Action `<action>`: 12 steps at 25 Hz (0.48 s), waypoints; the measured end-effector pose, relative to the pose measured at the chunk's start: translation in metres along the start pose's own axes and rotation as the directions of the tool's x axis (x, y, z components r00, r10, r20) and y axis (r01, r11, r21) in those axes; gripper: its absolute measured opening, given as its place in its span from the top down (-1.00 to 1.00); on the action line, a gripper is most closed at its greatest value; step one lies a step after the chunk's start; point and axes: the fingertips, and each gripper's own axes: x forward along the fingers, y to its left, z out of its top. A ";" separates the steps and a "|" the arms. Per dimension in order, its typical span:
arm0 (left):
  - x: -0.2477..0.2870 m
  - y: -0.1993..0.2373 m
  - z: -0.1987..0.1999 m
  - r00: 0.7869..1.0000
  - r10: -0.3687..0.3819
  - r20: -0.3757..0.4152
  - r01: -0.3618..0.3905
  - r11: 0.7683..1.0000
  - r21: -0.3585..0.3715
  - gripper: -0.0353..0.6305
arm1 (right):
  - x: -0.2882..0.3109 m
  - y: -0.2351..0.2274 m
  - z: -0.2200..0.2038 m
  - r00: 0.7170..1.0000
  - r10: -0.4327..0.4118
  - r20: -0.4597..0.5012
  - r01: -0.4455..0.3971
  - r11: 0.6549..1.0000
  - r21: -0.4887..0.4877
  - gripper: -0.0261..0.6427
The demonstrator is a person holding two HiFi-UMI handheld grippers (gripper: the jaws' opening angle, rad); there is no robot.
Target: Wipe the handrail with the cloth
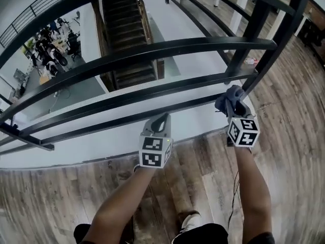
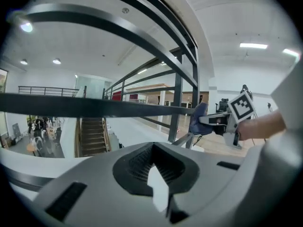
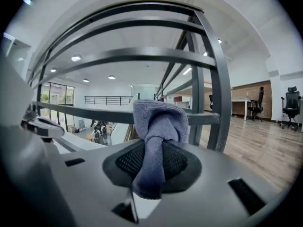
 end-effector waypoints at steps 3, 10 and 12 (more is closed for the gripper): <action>-0.035 0.010 -0.055 1.000 0.007 -0.006 -0.008 1.000 -0.017 0.90 | -0.037 0.070 -0.040 0.998 0.068 -0.001 -0.068 0.997 -0.038 0.63; -0.178 0.048 0.079 0.998 0.027 0.058 -0.028 0.999 0.021 0.90 | -0.153 0.179 0.112 0.990 0.136 0.049 -0.135 0.991 -0.011 0.63; -0.212 0.070 0.089 0.995 0.066 0.070 -0.066 0.998 -0.003 0.90 | -0.172 0.216 0.132 0.981 0.176 0.077 -0.175 0.984 -0.019 0.63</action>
